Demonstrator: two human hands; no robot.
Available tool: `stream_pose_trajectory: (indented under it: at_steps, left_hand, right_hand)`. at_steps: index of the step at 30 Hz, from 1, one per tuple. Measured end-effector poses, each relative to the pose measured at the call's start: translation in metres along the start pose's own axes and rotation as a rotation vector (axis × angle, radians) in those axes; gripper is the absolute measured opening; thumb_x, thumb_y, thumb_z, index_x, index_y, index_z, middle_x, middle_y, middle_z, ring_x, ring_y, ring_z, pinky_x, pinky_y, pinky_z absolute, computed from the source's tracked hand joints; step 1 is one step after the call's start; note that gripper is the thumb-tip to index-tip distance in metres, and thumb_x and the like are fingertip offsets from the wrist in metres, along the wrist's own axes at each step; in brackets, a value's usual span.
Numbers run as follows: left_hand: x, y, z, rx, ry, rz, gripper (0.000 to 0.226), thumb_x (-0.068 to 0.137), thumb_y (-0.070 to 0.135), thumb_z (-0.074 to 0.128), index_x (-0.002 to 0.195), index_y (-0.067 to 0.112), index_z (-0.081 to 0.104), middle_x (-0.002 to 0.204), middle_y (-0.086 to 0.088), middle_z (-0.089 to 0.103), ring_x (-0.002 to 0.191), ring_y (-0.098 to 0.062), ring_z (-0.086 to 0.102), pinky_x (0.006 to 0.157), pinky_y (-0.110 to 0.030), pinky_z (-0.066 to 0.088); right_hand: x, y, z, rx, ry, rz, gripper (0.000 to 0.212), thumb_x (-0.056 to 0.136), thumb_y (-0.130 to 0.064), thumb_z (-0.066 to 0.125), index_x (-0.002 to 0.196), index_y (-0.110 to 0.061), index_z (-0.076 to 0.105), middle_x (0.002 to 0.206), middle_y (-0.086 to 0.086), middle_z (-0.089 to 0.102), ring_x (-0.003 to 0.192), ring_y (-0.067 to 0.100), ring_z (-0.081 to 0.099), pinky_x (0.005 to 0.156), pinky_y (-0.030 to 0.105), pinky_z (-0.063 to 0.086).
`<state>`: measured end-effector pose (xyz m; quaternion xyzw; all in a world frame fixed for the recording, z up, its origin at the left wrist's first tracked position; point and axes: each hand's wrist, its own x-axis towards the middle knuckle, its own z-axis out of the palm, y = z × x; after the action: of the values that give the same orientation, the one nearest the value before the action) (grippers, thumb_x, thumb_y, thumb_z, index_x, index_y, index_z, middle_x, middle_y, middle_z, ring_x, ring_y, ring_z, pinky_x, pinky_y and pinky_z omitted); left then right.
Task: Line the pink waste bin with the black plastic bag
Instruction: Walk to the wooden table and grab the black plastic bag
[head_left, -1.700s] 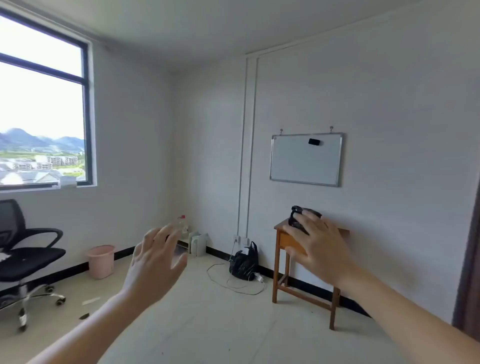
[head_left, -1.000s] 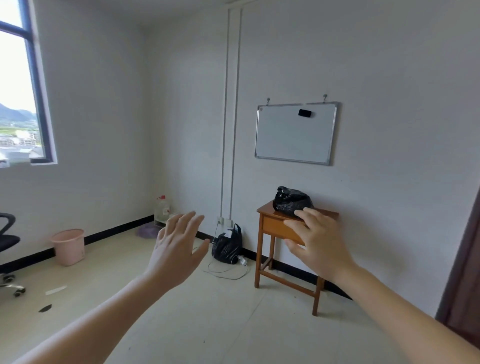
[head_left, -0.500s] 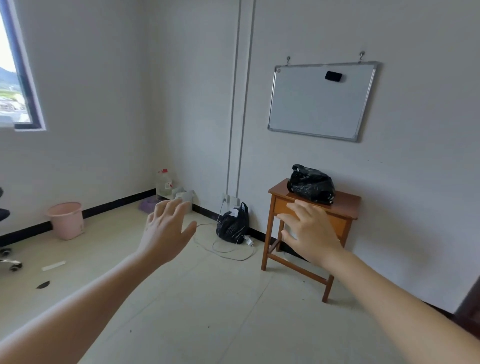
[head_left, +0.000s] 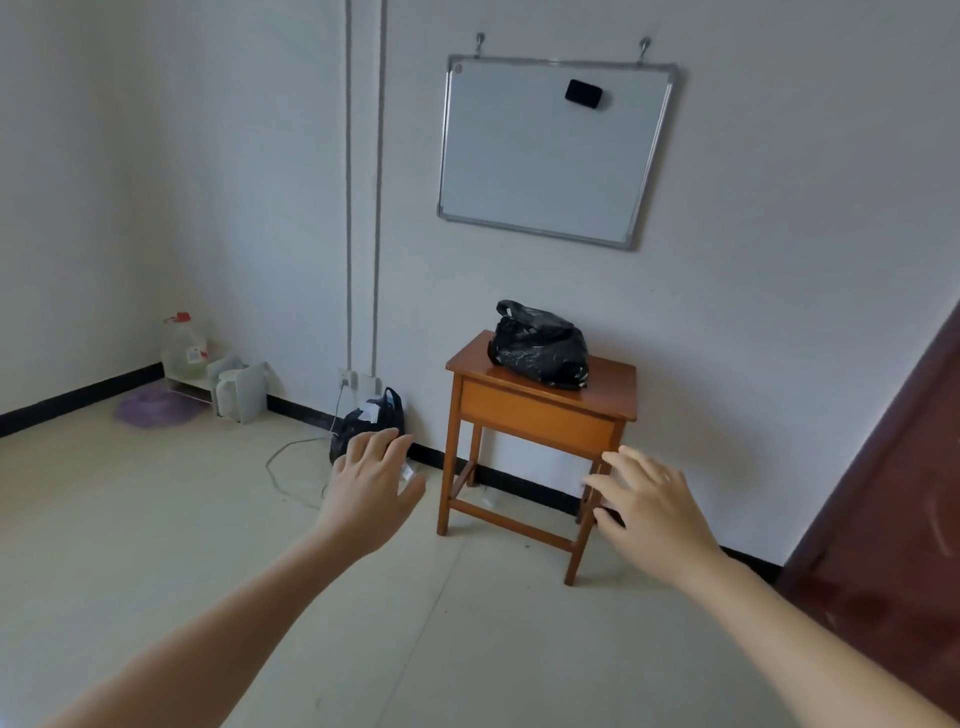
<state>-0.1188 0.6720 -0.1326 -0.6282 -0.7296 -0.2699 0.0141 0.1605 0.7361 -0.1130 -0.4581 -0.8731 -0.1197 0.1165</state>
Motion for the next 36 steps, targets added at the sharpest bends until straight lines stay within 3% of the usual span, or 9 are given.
stream_pose_trajectory:
  at_steps: [9,17,24,27,36]
  left_hand:
    - [0.147,0.046,0.052,-0.02,0.033,0.05,0.048,0.092,0.035,0.042,0.135,0.015,0.033,0.144,-0.006,0.036,0.134,-0.024,0.022,0.109,-0.044,0.023]
    - [0.226,0.012,0.112,-0.007,-0.019,-0.05,0.047,0.091,0.032,0.045,0.134,0.015,0.036,0.144,-0.006,0.036,0.133,-0.026,0.023,0.108,-0.045,0.025]
    - [0.342,-0.024,0.148,-0.052,0.024,-0.083,0.047,0.091,0.03,0.045,0.134,0.013,0.035,0.144,-0.009,0.037,0.134,-0.028,0.024,0.108,-0.047,0.024]
    - [0.416,-0.028,0.177,-0.111,-0.009,-0.068,0.047,0.092,0.03,0.045,0.135,0.013,0.036,0.144,-0.009,0.038,0.135,-0.028,0.023,0.109,-0.047,0.024]
    - [0.477,-0.008,0.263,-0.099,-0.15,0.016,0.047,0.092,0.033,0.042,0.135,0.016,0.033,0.145,-0.005,0.034,0.134,-0.025,0.022,0.107,-0.046,0.025]
  right_hand:
    - [0.108,0.094,0.045,0.105,0.011,0.073,0.038,0.093,-0.027,0.048,0.13,-0.022,0.048,0.146,0.006,0.039,0.139,0.022,0.024,0.108,0.042,0.028]
    - [0.195,0.122,0.123,0.128,-0.097,-0.034,0.036,0.094,-0.025,0.047,0.131,-0.02,0.047,0.148,0.008,0.036,0.14,0.022,0.02,0.111,0.041,0.025]
    - [0.299,0.168,0.15,0.068,-0.064,-0.011,0.038,0.093,-0.026,0.046,0.131,-0.021,0.047,0.148,0.008,0.036,0.14,0.023,0.022,0.111,0.042,0.025]
    - [0.356,0.198,0.166,0.062,-0.038,0.073,0.038,0.093,-0.027,0.046,0.131,-0.022,0.048,0.147,0.006,0.038,0.139,0.023,0.024,0.11,0.04,0.027]
    - [0.39,0.243,0.231,0.099,-0.163,0.13,0.039,0.093,-0.028,0.047,0.131,-0.021,0.046,0.147,0.006,0.037,0.139,0.022,0.024,0.11,0.041,0.027]
